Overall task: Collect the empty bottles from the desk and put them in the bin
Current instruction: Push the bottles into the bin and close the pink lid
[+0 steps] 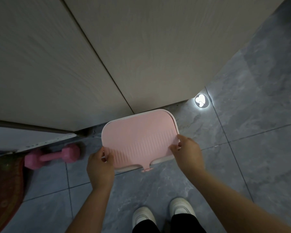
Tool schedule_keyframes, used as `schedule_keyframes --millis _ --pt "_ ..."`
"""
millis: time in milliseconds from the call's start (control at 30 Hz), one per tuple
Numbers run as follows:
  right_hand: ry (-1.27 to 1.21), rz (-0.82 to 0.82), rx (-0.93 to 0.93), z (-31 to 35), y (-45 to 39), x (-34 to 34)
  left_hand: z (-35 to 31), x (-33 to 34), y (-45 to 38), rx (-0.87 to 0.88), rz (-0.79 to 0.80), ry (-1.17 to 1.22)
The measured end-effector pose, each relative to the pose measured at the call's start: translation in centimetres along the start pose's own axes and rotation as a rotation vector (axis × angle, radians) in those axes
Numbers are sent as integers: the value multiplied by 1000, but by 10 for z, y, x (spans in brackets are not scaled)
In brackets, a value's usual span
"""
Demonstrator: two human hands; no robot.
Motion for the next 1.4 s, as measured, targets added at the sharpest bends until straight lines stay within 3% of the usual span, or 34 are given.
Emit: schedule_keyframes --millis 633,1067,1400 --pt "135 51 -77 3 -1 0 5 9 2 31 139 -20" --pt "199 238 -104 5 6 7 13 15 2 92 247 -44" --pt "236 224 -136 10 6 6 10 21 2 165 271 -35"
Point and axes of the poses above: each hand's wrist, its own y-axis away from the middle knuckle, its own x-axis out of the palm, z = x × y, the point moved 7 cm from there along -y, towards the middle knuckle, and after that the axes turned 11 degrees about -x, right-handed, at the moved point
